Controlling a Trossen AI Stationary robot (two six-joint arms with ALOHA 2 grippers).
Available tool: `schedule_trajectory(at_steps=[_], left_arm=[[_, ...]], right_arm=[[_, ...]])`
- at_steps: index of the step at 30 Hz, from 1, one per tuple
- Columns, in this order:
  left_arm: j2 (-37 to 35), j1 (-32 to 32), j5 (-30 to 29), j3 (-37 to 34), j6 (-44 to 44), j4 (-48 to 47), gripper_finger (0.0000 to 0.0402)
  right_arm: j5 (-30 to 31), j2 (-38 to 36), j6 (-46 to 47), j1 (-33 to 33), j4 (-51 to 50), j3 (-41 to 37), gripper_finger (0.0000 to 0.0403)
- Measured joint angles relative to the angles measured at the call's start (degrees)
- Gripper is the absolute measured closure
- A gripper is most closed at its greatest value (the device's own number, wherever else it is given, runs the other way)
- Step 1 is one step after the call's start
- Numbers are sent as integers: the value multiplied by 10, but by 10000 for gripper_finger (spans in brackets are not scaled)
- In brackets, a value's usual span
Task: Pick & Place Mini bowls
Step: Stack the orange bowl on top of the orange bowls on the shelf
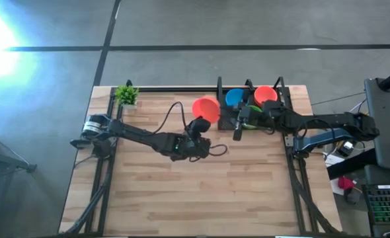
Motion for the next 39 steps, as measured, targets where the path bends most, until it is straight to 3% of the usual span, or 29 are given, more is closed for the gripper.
schedule_trajectory(at_steps=[17, 27, 30, 35, 39], left_arm=[[0, -23, -62, 0, 12, -4, 401], [0, -35, -76, 0, 15, 2, 401], [0, -36, -76, 0, 16, 5, 401], [0, -37, -71, 0, 23, 7, 401], [0, -37, -66, 0, 25, 7, 401]], right_arm=[[118, 46, 69, 1, -21, 40, 287], [127, 51, 135, 0, -54, 51, 302], [128, 51, 141, -1, -54, 51, 320], [135, 51, 132, -3, -53, 51, 383], [135, 51, 129, -3, -53, 51, 390]])
